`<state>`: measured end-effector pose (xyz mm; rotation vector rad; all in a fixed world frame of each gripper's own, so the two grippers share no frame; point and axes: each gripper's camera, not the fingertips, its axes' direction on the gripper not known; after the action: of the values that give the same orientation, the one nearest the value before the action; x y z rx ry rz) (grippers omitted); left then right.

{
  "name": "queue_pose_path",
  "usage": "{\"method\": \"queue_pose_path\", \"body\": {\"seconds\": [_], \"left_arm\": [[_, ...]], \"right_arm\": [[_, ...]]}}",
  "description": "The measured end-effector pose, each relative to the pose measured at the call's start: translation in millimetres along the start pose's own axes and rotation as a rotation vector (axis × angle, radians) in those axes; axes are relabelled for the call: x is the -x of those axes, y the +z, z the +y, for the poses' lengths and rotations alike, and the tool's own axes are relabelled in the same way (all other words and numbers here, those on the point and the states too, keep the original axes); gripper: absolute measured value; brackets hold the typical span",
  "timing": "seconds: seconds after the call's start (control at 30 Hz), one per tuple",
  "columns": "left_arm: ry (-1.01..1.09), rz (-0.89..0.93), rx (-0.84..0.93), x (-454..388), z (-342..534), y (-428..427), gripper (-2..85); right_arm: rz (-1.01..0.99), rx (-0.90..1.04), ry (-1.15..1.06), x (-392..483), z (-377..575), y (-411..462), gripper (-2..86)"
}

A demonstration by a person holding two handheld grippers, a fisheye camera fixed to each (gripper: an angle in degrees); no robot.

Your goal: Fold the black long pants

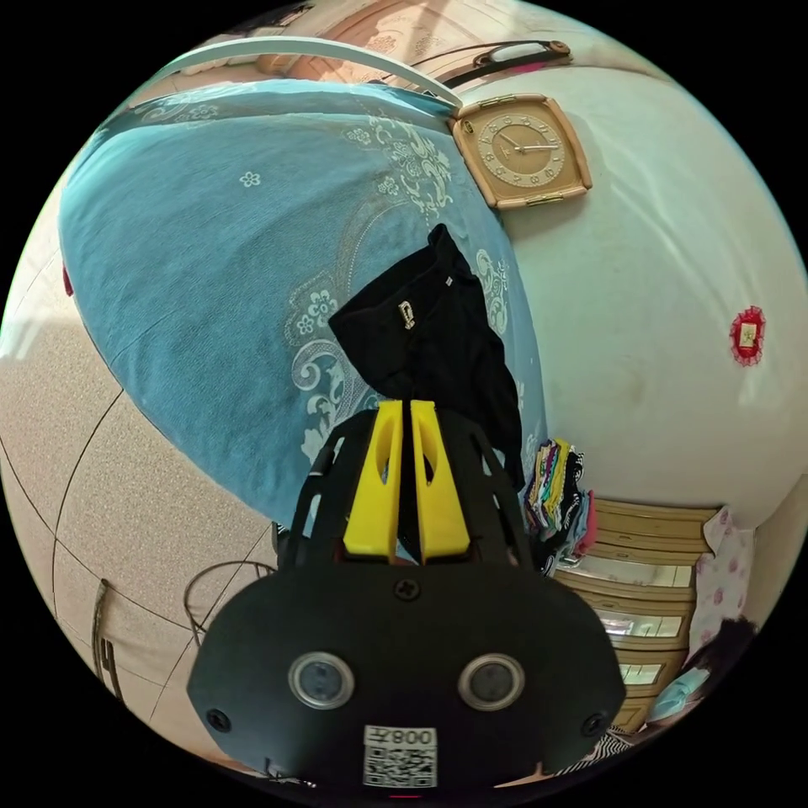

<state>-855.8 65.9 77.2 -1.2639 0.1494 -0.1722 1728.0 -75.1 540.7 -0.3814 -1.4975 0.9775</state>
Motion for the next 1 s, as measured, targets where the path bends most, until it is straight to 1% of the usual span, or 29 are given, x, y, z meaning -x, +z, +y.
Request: {"method": "queue_pose_path", "body": {"seconds": [0.07, 0.2, 0.3, 0.33, 0.4, 0.47, 0.57, 0.63, 0.73, 0.83, 1.0], "left_arm": [[0.013, 0.029, -0.001, -6.8, 0.0, -4.0, 2.0], [0.058, 0.098, -0.027, -21.4, 1.4, -16.1, 1.9], [0.087, 0.155, -0.059, -28.0, 5.6, -30.4, 1.8], [0.095, 0.168, -0.070, -28.2, 8.1, -35.9, 1.8], [0.100, 0.169, -0.077, -26.1, 12.9, -41.6, 1.8], [0.080, 0.156, -0.069, -17.6, 21.4, -43.3, 1.7], [0.013, 0.103, -0.031, -1.3, 33.3, -35.0, 1.7], [-0.044, 0.051, 0.005, 8.4, 40.3, -25.8, 1.7], [-0.105, 0.039, 0.023, 12.1, 50.7, -14.3, 1.8], [-0.068, 0.007, 0.027, -3.0, 52.1, -11.4, 1.8], [-0.020, -0.090, 0.067, -28.8, 50.3, -3.2, 1.9]], "right_arm": [[-0.021, 0.036, -0.066, 31.1, -17.3, 21.0, 2.5], [-0.034, 0.164, -0.292, 133.3, -59.2, 88.8, 2.4], [-0.047, 0.220, -0.459, 205.4, -69.4, 126.6, 2.3], [-0.041, 0.236, -0.511, 224.8, -68.6, 137.5, 2.3], [0.000, 0.253, -0.560, 236.1, -65.0, 151.3, 2.2], [0.063, 0.267, -0.546, 220.9, -63.5, 162.7, 2.2], [0.159, 0.264, -0.384, 140.0, -67.1, 177.9, 2.2], [0.271, 0.253, -0.141, 43.6, -69.1, 188.6, 2.2], [0.320, 0.188, 0.104, -43.5, -55.6, 191.8, 2.3], [0.296, 0.171, 0.106, -61.9, -48.7, 208.4, 2.3], [0.371, 0.214, 0.069, -74.7, -59.4, 256.9, 2.3]]}}
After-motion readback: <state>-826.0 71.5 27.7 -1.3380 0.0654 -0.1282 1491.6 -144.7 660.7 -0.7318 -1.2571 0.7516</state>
